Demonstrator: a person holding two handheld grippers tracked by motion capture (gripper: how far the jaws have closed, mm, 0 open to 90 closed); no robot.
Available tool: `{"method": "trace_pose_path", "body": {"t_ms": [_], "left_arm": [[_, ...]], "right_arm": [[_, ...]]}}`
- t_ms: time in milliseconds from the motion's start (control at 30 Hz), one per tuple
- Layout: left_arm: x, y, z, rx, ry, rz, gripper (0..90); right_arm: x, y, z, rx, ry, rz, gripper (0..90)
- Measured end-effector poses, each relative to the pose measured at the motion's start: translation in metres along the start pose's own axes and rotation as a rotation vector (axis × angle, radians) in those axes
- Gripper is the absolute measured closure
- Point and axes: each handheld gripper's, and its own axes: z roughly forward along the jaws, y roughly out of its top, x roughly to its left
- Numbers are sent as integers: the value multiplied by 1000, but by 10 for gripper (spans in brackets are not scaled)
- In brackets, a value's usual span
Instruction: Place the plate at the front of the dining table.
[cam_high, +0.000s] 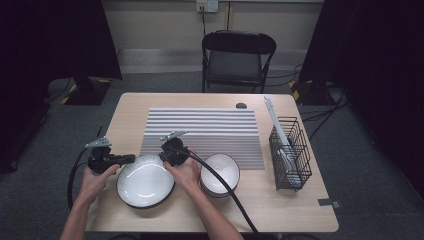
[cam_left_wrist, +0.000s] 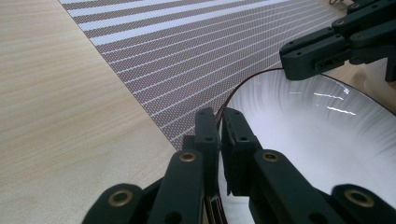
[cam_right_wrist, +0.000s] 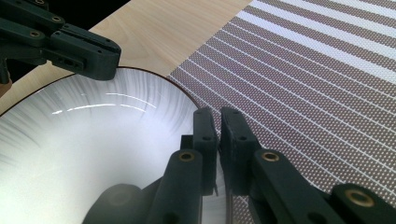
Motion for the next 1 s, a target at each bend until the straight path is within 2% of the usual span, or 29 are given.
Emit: {"method": "trace_pose_path", "body": {"t_ms": [133, 333, 433, 500, 733, 833, 900, 1000], "left_arm": [[4, -3, 0, -23, -28, -19, 862], [3, -2, 0, -19, -19, -26, 862], [1, 1, 0, 2, -7, -39, 861], [2, 0, 0, -2, -11, -48, 860], [0, 2, 2, 2, -15, -50, 777], [-1, 3, 4, 11, -3, -50, 770], [-2, 3, 4, 22, 4, -46, 774], [-1, 2, 4, 17, 8, -46, 835]], "right_arm": [[0, 0, 0, 1, 0, 5, 858], [1, 0, 0, -1, -4, 8, 858], [0, 0, 0, 0, 1, 22, 859], [-2, 0, 0, 5, 10, 47, 861], [-2, 0, 0, 4, 19, 56, 861], [-2, 0, 1, 1, 22, 60, 860], [-3, 0, 1, 2, 25, 61, 860], [-3, 0, 1, 1, 23, 55, 860]]}}
